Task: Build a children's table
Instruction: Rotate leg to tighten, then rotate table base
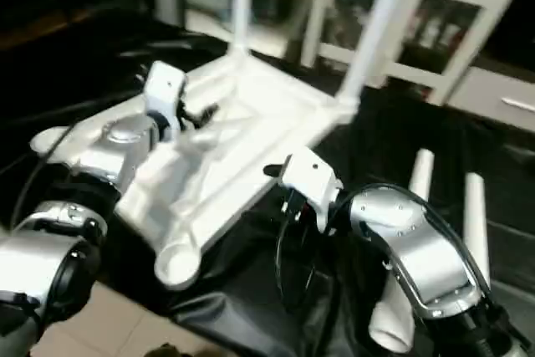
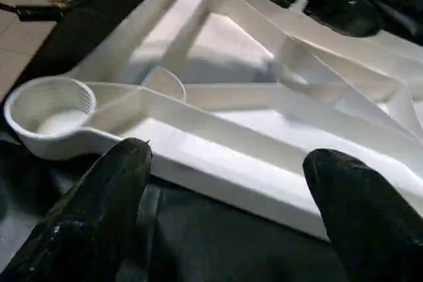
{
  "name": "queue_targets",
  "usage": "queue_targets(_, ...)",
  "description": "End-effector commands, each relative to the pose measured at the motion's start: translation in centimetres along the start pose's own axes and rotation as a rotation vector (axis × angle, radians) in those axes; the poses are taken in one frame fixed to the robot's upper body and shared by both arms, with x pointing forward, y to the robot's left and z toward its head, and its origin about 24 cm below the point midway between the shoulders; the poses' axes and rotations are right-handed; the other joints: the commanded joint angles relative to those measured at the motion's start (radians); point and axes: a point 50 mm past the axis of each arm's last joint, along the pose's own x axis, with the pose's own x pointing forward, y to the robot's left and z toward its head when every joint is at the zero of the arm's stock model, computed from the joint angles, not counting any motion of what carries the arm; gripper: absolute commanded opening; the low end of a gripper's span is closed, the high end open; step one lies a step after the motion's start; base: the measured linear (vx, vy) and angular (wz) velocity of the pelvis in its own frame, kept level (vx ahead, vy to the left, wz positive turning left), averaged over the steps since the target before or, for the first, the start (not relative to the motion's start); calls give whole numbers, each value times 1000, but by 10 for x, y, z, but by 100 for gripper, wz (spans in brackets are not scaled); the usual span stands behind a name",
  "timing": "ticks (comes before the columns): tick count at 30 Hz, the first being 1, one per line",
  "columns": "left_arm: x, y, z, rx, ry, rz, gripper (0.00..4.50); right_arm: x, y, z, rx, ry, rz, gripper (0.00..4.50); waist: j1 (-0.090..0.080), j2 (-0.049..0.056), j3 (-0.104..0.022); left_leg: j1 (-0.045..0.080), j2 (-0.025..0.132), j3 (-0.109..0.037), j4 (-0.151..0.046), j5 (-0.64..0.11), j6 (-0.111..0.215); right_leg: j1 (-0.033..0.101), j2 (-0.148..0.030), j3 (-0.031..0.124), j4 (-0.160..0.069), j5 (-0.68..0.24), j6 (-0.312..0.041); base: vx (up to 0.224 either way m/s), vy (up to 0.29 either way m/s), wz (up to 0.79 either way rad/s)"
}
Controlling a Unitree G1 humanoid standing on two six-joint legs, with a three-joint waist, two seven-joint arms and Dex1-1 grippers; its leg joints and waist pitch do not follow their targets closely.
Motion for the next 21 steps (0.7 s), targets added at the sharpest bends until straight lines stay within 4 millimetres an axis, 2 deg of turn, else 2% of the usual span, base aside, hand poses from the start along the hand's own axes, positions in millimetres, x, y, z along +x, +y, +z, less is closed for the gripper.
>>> queue_targets(1, -6, 7, 3, 25, -46, -54, 441, -3, -2, 4, -9, -15, -28, 409, 3, -1, -81, 13, 34, -18, -65, -99, 28, 52, -56, 42, -44, 77, -221, 0, 0, 0)
queue_targets(2, -10, 9, 4, 38, -66, -91, 441, -4, -2, 4, -5, -19, -34, 409, 3, 0, -82, 9, 34, -17, -63, -57, 48, 54, -57, 42, -39, 120, -240, 0, 0, 0)
queue_targets(3, -18, 10, 5, 58, -89, -179, 441, -4, -3, 5, 5, -30, -46, 409, 2, 3, -85, 10, 35, -15, -60, -37, 58, 50, -56, 42, -34, 151, -258, 0, 0, 0)
queue_targets(4, -25, 10, 5, 75, -104, -248, 441, -5, -3, 6, 14, -38, -56, 409, 2, 4, -84, 9, 40, -17, -62, -31, 61, 51, -60, 42, -31, 160, -268, 0, 0, 0)
queue_targets(5, -39, 10, 3, 126, -104, -348, 441, -7, -4, 7, 22, -52, -76, 409, -1, 8, -80, 9, 40, -14, -62, -41, 63, 45, -59, 41, -32, 146, -280, 0, 0, 0)
queue_targets(6, -41, 10, 3, 132, -103, -357, 441, -7, -5, 7, 23, -53, -78, 409, -5, 12, -79, 12, 47, -14, -68, -77, 51, 43, -61, 41, -33, 103, -281, 0, 0, 0)
queue_targets(7, -51, 12, 1, 159, -92, -405, 441, -8, -6, 8, 30, -63, -93, 409, -7, 13, -76, 15, 46, -10, -69, -97, 44, 38, -55, 41, -36, 78, -278, 0, 0, 0)
queue_targets(8, -78, 17, -2, 203, -43, -500, 441, -12, -9, 10, 47, -80, -117, 409, -9, 18, -74, 19, 50, -11, -73, -130, 23, 37, -56, 41, -35, 44, -274, 0, 0, 0)
queue_targets(9, -84, 18, -3, 212, -31, -520, 441, -12, -10, 10, 49, -82, -121, 409, -15, 20, -68, 15, 51, -11, -81, -163, 6, 37, -53, 42, -39, -3, -258, 0, 0, 0)
queue_targets(10, -89, 19, -3, 216, -20, -536, 441, -13, -10, 10, 50, -84, -123, 409, -13, 23, -67, 25, 49, -8, -80, -191, -9, 29, -50, 41, -41, -30, -255, 0, 0, 0)
queue_targets(11, -102, 21, -4, 221, 4, -571, 441, -14, -10, 11, 52, -86, -124, 409, -14, 24, -65, 24, 48, -11, -84, -235, -32, 31, -53, 43, -42, -83, -243, 0, 0, 0)
queue_targets(12, -111, 22, -4, 234, 27, -594, 441, -15, -10, 11, 52, -87, -123, 409, -12, 26, -61, 30, 47, -8, -87, -275, -48, 23, -49, 44, -47, -125, -230, 0, 0, 0)
queue_targets(13, -124, 24, -5, 245, 60, -627, 441, -16, -10, 11, 48, -102, -113, 409, -14, 26, -57, 29, 46, -8, -90, -292, -52, 22, -46, 45, -51, -146, -223, 0, 0, 0)
queue_targets(14, -134, 25, -6, 248, 96, -651, 441, -17, -9, 11, 40, -102, -107, 409, -10, 27, -53, 33, 46, -9, -92, -340, -67, 18, -49, 46, -57, -207, -206, 0, 0, 0)
queue_targets(15, -134, 25, -6, 248, 99, -653, 441, -17, -9, 11, 39, -102, -107, 409, -11, 26, -50, 32, 46, -11, -96, -370, -77, 18, -51, 47, -61, -256, -189, 0, 0, 0)
queue_targets(16, -156, 27, -13, 273, 223, -701, 441, -17, -7, 10, 37, -97, -81, 409, -12, 24, -47, 31, 44, -11, -98, -383, -79, 17, -49, 47, -64, -284, -179, 0, 0, 0)
queue_targets(17, -156, 27, -13, 274, 224, -701, 441, -17, -7, 10, 37, -97, -81, 409, -12, 23, -49, 28, 46, -18, -99, -392, -82, 21, -55, 49, -63, -310, -161, 0, 0, 0)
queue_targets(18, -163, 28, -16, 299, 275, -712, 441, -17, -7, 10, 42, -93, -67, 409, -19, 23, -42, 25, 41, -17, -102, -407, -80, 18, -49, 48, -71, -361, -141, 0, 0, 0)
queue_targets(19, -170, 27, -18, 324, 320, -729, 441, -17, -6, 10, 46, -92, -52, 409, -17, 20, -44, 33, 42, -15, -101, -423, -81, 12, -50, 49, -75, -382, -135, 0, 0, 0)
queue_targets(20, -176, 25, -21, 335, 365, -757, 441, -17, -6, 9, 48, -88, -34, 409, -18, 16, -44, 31, 42, -18, -100, -420, -76, 14, -53, 51, -75, -393, -132, 0, 0, 0)
queue_targets(21, -180, 23, -24, 341, 398, -779, 441, -18, -5, 8, 50, -84, -19, 409, -18, 17, -43, 28, 43, -19, -102, -418, -73, 14, -52, 51, -76, -405, -126, 0, 0, 0)
